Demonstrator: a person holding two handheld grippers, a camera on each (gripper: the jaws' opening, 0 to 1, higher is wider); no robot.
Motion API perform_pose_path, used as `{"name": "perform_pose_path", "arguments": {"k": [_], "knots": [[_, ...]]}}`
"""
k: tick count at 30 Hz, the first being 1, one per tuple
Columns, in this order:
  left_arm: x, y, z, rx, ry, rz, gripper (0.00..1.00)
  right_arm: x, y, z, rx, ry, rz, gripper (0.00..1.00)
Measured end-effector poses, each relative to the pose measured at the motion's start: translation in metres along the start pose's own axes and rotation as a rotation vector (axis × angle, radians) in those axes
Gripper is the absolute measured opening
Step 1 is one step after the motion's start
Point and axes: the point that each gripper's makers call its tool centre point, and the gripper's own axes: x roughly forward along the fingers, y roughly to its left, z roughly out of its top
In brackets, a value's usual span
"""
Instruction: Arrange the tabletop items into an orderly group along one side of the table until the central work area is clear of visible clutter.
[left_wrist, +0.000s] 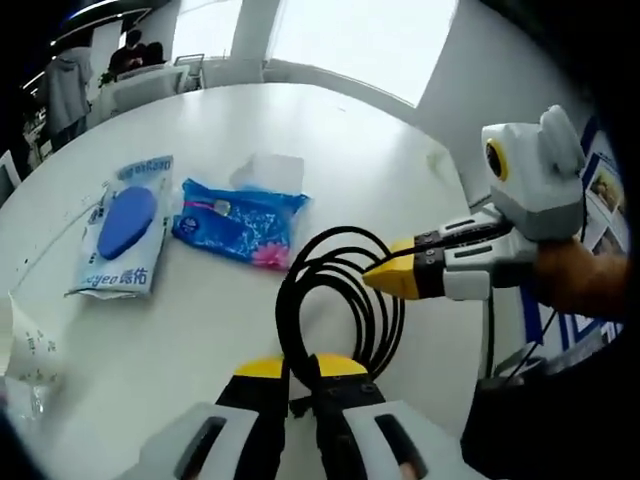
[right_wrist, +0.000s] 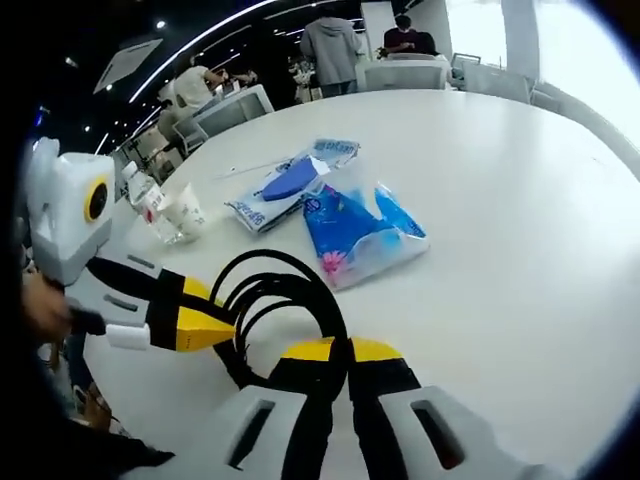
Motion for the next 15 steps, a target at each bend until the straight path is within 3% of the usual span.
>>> {"name": "perform_pose_path", "arguments": {"k": [6, 15], "knots": [[0.009, -0.009, 0.018, 0.023, 0.008, -0.030, 0.06, -0.008, -0.017, 0.003, 0.017, 0.003, -0.019, 0.00], [0.026, -0.023, 0.030, 0.058, 0.040, -0.068, 0.06, -0.012, -0.041, 0.001, 0.038, 0.028, -0.047, 0.00]]}}
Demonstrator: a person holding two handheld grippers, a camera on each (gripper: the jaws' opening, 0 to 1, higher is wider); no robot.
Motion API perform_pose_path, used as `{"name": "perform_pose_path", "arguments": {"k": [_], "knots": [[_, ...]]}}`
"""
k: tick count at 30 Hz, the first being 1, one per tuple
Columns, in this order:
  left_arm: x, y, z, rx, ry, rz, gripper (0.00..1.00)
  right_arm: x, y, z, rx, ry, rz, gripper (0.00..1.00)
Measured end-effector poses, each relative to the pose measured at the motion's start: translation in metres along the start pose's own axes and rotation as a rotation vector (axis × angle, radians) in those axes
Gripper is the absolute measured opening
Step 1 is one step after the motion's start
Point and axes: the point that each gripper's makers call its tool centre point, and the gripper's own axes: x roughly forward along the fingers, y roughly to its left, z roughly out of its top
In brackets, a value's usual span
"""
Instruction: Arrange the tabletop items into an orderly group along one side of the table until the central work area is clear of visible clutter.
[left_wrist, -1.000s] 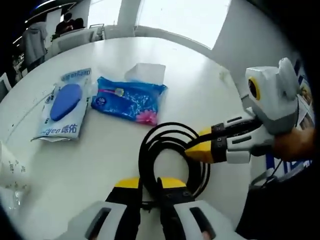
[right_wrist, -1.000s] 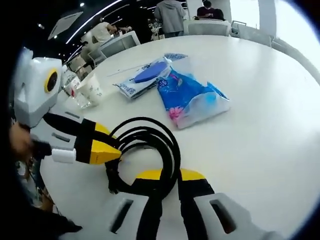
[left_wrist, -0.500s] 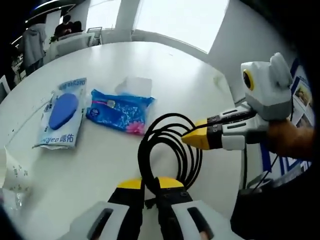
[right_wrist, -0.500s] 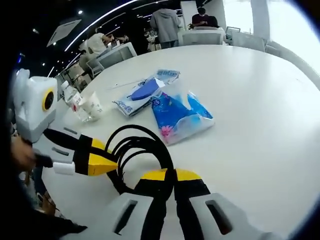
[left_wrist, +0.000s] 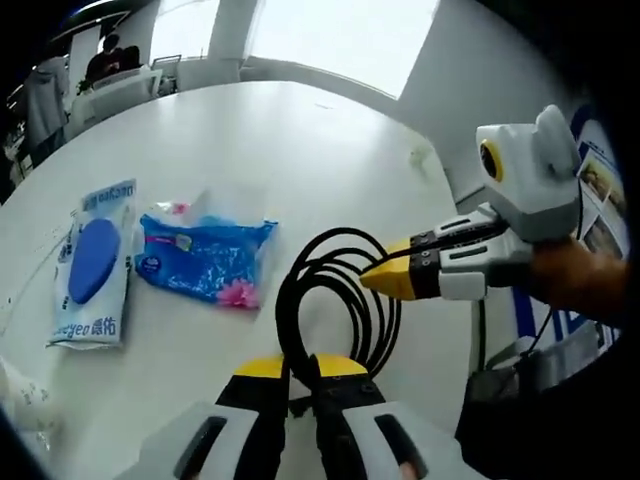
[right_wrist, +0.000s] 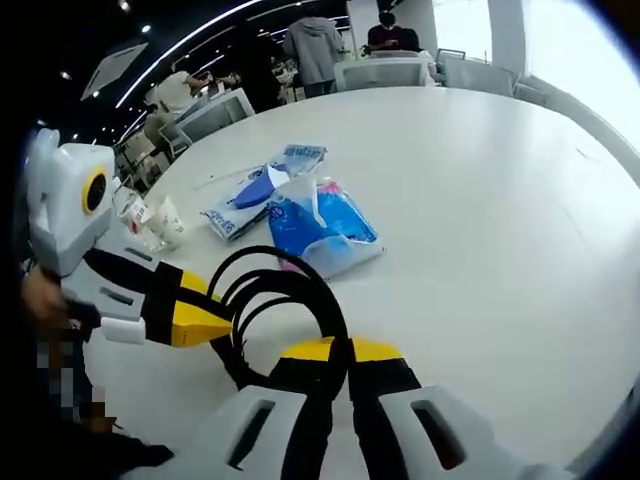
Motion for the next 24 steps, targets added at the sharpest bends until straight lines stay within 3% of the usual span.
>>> {"name": "perform_pose_path", "arguments": {"k": [10, 21, 24], "knots": [[0.023, -0.003, -0.003, -0.018, 0.048, -0.016, 0.06, 0.006, -0.012, -0.016, -0.011, 0.058, -0.022, 0.01], [0.030, 0.004, -0.003, -0.011, 0.067, -0.011, 0.08, 0.013, -0.013, -0.020, -0.037, 0.033, -0.027, 0.04], [0.028, 0.007, -0.002, 0.081, 0.055, 0.017, 0.09, 0.015, -0.016, -0.017, -0.097, 0.031, -0.053, 0.07]]}}
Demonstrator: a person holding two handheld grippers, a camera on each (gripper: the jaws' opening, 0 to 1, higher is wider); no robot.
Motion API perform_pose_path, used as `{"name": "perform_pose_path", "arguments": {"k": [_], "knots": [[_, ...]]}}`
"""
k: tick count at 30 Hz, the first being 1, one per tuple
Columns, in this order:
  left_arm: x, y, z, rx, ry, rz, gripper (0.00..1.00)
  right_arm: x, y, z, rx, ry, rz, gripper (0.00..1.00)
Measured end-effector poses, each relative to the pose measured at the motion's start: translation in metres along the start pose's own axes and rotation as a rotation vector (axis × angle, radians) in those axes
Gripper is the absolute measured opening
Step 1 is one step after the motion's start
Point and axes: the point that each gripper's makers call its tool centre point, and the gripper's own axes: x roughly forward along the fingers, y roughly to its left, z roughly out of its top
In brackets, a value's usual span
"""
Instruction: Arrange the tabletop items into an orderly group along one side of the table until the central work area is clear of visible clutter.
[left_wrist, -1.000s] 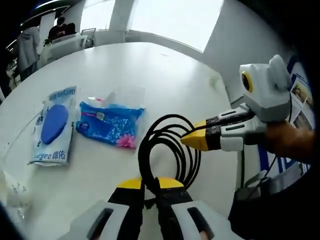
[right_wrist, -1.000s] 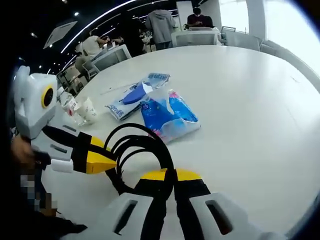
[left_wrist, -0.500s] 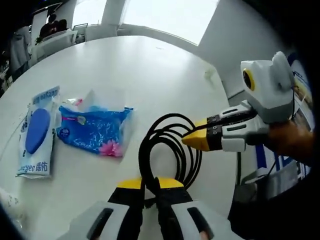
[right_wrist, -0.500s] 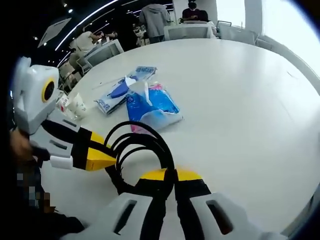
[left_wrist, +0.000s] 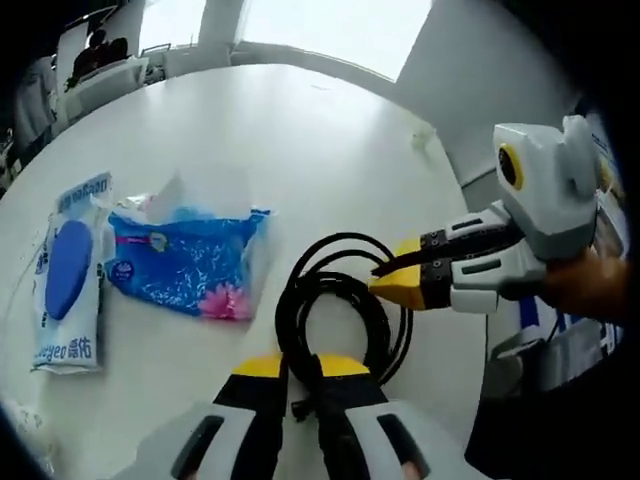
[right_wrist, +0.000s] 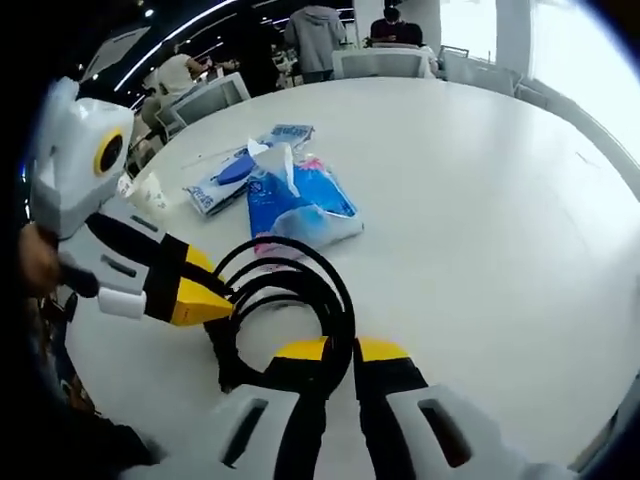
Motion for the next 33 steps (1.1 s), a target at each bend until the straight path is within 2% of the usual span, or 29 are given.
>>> {"name": "perform_pose_path", "arguments": {"k": [6, 10, 13, 17, 20, 23, 25, 27, 31, 33], "knots": [[-0.008, 0.002, -0.001, -0.004, -0.022, -0.023, 0.13, -0.002, -0.002, 0.004, -0.007, -0.017, -0.012, 0.09], [-0.014, 0.010, -0.002, -0.022, -0.056, -0.026, 0.17, -0.004, -0.004, 0.004, -0.002, -0.025, -0.022, 0.13], [-0.019, 0.019, -0.001, -0.004, -0.080, -0.024, 0.20, -0.008, -0.007, 0.005, 0.005, -0.036, -0.034, 0.16], [-0.025, 0.029, 0.006, -0.029, -0.127, -0.036, 0.31, -0.013, -0.011, 0.013, 0.036, -0.086, -0.045, 0.25], [-0.031, 0.039, 0.011, -0.022, -0.152, -0.024, 0.34, -0.017, -0.012, 0.019, 0.053, -0.116, -0.049, 0.32], [-0.035, 0.052, 0.016, -0.007, -0.179, -0.008, 0.43, -0.019, -0.010, 0.027, 0.081, -0.152, -0.038, 0.41], [-0.036, 0.058, 0.018, -0.014, -0.185, -0.008, 0.49, -0.020, -0.008, 0.029, 0.093, -0.162, -0.026, 0.43], [-0.036, 0.065, 0.020, -0.017, -0.181, -0.012, 0.49, -0.021, -0.006, 0.033, 0.100, -0.176, -0.021, 0.45], [-0.037, 0.081, 0.026, 0.009, -0.174, -0.004, 0.53, -0.020, -0.002, 0.042, 0.120, -0.210, -0.002, 0.54], [-0.038, 0.086, 0.031, 0.027, -0.171, -0.009, 0.58, -0.019, -0.001, 0.045, 0.121, -0.216, 0.002, 0.55]]}}
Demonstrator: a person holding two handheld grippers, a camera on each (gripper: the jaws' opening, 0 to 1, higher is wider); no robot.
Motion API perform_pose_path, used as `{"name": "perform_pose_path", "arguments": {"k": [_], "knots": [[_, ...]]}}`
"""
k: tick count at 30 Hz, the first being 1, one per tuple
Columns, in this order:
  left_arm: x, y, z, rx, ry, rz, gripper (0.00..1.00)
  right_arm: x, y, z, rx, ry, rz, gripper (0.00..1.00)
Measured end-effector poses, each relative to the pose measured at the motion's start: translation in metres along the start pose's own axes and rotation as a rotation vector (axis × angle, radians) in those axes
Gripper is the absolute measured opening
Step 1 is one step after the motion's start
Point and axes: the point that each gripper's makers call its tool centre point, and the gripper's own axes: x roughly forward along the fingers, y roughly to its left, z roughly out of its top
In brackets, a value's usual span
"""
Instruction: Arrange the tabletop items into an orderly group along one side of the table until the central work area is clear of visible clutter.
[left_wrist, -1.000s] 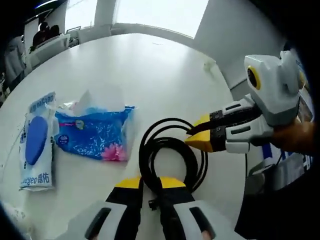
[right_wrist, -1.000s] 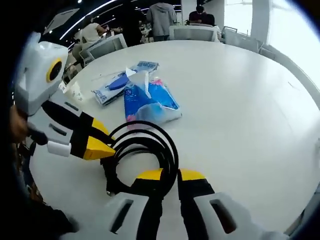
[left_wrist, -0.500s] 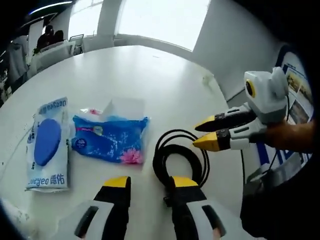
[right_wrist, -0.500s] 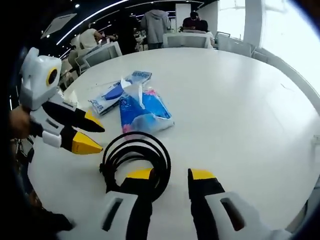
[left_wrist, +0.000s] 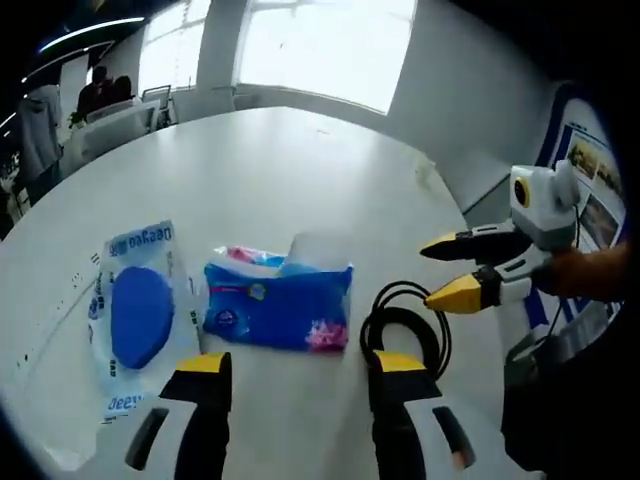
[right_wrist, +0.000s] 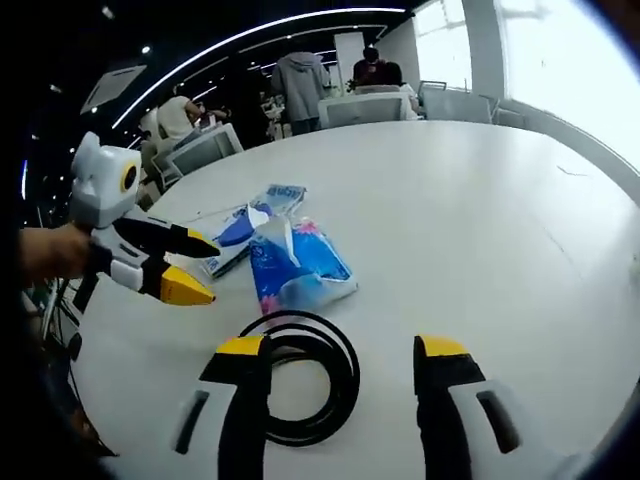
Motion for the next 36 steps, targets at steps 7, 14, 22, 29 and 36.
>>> {"name": "perform_pose_path", "arguments": {"k": [7, 14, 22, 29, 36], "knots": [[0.006, 0.014, 0.015, 0.022, 0.005, -0.021, 0.62, 0.006, 0.011, 0.011, 0.023, -0.034, 0.034, 0.61], [0.014, 0.020, 0.025, 0.079, 0.034, -0.057, 0.60, 0.012, 0.019, 0.014, 0.025, -0.028, 0.043, 0.55], [0.022, 0.030, 0.034, 0.133, 0.064, -0.081, 0.54, 0.028, 0.027, 0.014, 0.025, -0.005, 0.078, 0.45], [0.033, 0.046, 0.043, 0.222, 0.099, -0.078, 0.44, 0.044, 0.036, 0.017, 0.004, 0.003, 0.108, 0.39], [0.044, 0.053, 0.048, 0.287, 0.139, -0.095, 0.36, 0.054, 0.039, 0.019, -0.006, 0.011, 0.095, 0.32]]}}
